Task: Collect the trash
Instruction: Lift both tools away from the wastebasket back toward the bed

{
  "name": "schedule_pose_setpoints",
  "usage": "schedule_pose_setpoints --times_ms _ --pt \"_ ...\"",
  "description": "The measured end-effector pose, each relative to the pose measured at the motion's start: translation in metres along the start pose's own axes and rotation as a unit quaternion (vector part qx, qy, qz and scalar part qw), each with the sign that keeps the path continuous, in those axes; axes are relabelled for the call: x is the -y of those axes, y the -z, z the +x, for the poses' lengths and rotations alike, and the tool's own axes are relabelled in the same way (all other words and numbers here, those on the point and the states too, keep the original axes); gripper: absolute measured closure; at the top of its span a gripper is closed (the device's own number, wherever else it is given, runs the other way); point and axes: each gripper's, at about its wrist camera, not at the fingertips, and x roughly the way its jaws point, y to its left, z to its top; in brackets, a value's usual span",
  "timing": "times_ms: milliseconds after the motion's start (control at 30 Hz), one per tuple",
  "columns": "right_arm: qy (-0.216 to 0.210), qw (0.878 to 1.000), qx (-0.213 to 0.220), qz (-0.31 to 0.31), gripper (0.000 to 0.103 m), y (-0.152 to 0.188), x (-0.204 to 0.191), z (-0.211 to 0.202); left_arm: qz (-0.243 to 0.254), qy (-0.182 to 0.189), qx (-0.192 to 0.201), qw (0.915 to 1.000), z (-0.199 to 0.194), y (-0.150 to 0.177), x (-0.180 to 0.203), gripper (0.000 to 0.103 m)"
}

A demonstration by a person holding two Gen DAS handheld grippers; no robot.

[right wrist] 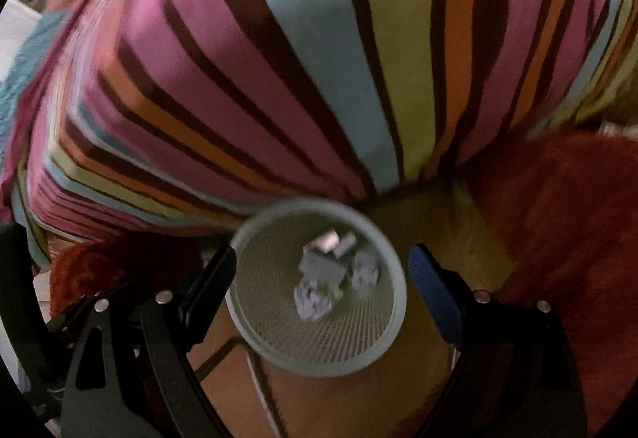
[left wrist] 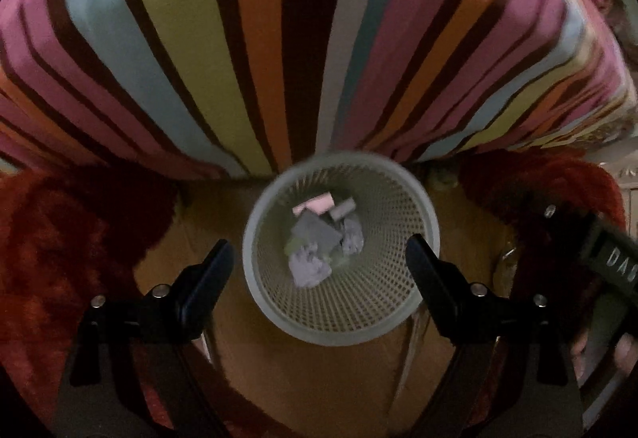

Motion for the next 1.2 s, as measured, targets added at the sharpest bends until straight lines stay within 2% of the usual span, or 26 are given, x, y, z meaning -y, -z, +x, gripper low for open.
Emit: schedule_pose_setpoints --times_ms 200,333,400,500,833,1200 --pt "-0.001 0.994 0.104 -0.046 0.019 -0.013 -0.011 -0.045 0.002 0.003 0.055 0.9985 -0.035 -0.005 -0.003 0.017" --pt "-0.005 0.986 0.149 -0.07 0.019 -0.022 -0.017 -0.062 -0.002 0.01 0.105 0.9944 -0.062 -0.011 -0.003 0.017" --pt "-0.005 0.983 0.168 -0.08 0.019 -0.027 -0.019 -0.069 -0.001 0.007 0.122 0.9925 -0.069 -0.015 -0.001 0.011" --pt "-0.008 0.977 0.195 -0.086 0.019 -0.038 -0.02 -0.08 0.002 0.003 0.15 0.9887 -0.085 -0.025 0.002 0.01" --pt "-0.017 0.97 0.231 -0.081 0.019 -0.068 -0.02 -0.1 -0.02 0.023 0.201 0.979 -0.117 -0.073 0.008 0.01" --pt "-0.017 0.966 0.245 -0.078 0.019 -0.111 -0.018 -0.103 -0.036 0.039 0.211 0.976 -0.125 -0.122 0.018 0.01"
